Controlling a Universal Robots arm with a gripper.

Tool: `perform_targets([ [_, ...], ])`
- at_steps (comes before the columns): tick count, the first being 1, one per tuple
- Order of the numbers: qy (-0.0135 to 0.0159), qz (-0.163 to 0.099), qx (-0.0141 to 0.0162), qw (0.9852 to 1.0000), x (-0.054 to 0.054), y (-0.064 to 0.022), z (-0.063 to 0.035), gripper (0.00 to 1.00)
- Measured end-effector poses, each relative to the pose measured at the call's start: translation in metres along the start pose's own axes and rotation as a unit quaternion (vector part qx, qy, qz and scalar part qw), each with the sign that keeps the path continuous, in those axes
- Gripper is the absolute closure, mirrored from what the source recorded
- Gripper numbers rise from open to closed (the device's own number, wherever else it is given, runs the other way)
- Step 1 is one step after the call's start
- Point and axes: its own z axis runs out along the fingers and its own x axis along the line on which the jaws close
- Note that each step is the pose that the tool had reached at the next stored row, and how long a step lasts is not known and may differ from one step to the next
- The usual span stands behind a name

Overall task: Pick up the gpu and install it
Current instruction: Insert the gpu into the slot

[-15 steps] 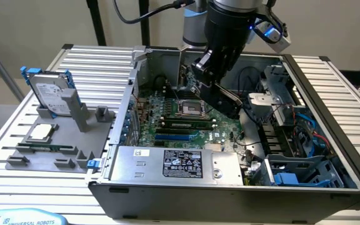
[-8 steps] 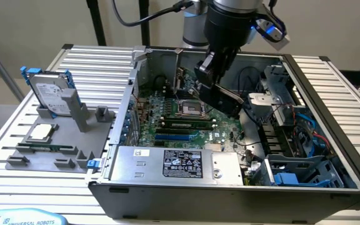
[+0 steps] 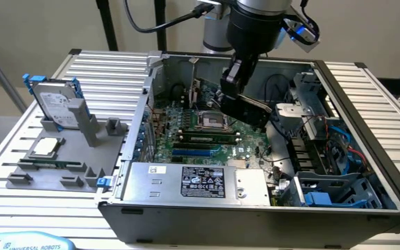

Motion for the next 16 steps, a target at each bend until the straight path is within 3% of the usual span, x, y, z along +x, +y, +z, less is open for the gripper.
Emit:
perform_targets([
  [4,0.0019,-0.036,-0.0007,0.9993,0.0000,0.0000,0.0007,0.73],
  [8,0.0039,-0.072,-0.0014,0.9974,0.0000,-0.0001,0.0015,0.73],
  [12,0.0059,-0.109,-0.0022,0.9941,0.0000,-0.0001,0.0027,0.73],
  [16,0.0077,-0.144,-0.0029,0.9896,0.0001,-0.0002,0.0033,0.73],
])
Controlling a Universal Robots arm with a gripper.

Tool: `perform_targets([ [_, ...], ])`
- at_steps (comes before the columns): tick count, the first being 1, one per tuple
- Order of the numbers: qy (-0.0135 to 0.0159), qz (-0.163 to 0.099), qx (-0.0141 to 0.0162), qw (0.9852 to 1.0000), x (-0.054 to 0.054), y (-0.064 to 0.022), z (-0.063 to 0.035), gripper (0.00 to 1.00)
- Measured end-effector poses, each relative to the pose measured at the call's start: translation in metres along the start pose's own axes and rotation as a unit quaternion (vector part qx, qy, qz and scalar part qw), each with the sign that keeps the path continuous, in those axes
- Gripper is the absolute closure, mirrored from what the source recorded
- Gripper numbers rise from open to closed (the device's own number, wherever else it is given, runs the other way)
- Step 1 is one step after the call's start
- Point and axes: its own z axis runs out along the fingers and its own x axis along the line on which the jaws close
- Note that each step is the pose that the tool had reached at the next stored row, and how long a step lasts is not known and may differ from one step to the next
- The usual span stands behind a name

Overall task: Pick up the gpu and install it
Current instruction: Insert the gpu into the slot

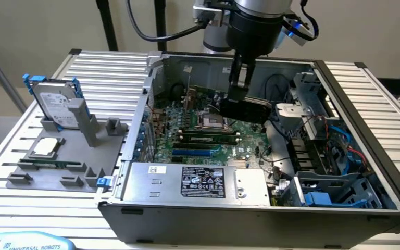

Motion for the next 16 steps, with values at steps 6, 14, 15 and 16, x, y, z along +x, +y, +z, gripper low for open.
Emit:
perform_targets([
  [6,0.0010,-0.029,0.0028,0.9996,0.001,0.0037,0.0055,0.73],
  [14,-0.0016,-0.030,0.0186,0.9994,0.008,0.0344,0.0158,0.73],
  [15,-0.0017,-0.030,0.0188,0.9994,0.009,0.0384,0.0178,0.73],
  [16,-0.0017,-0.031,0.0188,0.9994,0.009,0.0416,0.0198,0.73],
])
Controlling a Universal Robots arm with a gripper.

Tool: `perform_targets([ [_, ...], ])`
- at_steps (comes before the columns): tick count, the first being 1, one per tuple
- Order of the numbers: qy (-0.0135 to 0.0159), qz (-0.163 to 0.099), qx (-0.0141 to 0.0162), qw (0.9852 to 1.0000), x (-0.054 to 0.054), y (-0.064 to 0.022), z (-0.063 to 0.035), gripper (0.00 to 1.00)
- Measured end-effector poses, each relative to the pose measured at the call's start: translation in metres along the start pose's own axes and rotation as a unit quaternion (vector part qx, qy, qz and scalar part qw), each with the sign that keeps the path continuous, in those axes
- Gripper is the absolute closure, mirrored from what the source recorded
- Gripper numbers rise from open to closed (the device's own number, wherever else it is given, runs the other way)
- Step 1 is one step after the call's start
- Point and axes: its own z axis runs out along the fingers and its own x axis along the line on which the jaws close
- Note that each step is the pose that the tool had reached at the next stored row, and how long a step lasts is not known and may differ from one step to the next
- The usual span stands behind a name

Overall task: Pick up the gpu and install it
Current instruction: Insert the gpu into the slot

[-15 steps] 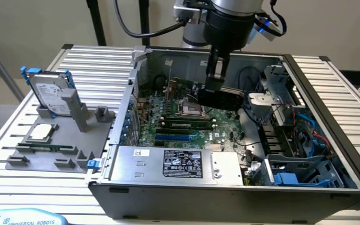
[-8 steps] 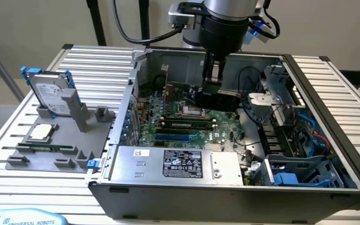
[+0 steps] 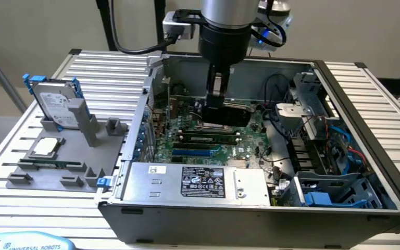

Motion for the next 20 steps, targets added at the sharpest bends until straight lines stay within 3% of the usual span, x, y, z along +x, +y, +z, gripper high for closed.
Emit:
perform_targets([
  [5,-0.0007,-0.006,-0.0011,1.0000,0.004,0.0041,0.0090,0.73],
  [15,-0.0059,-0.031,-0.0101,0.9995,0.017,0.0024,0.0269,0.73],
  [20,-0.0066,-0.039,-0.0110,0.9991,0.021,0.0075,0.0358,0.73],
])
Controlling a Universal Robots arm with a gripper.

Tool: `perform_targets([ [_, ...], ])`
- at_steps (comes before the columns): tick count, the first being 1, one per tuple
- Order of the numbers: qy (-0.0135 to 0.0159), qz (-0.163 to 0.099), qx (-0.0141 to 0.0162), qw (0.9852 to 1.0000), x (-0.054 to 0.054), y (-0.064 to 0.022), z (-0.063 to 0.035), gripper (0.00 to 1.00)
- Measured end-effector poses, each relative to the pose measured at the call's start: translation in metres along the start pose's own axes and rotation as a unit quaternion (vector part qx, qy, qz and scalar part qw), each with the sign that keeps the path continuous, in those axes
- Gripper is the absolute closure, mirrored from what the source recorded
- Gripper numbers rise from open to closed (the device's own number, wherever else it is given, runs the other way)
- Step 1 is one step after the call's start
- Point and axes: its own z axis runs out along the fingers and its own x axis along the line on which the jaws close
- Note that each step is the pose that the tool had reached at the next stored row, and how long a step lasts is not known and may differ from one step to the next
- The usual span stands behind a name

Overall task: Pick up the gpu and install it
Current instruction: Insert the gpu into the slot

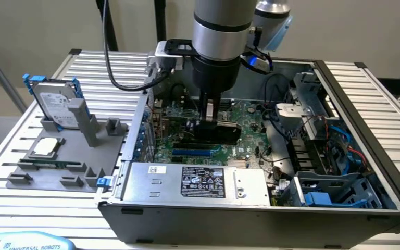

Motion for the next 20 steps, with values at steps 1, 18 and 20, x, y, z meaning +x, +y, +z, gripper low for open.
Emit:
perform_targets([
  [1,0.0000,-0.001,0.0001,1.0000,0.000,0.0027,0.0019,0.73],
  [18,-0.0002,-0.003,0.0077,1.0000,-0.003,0.0167,0.0310,0.73],
  [20,0.0003,-0.003,0.0077,1.0000,-0.003,0.0167,0.0310,0.73],
])
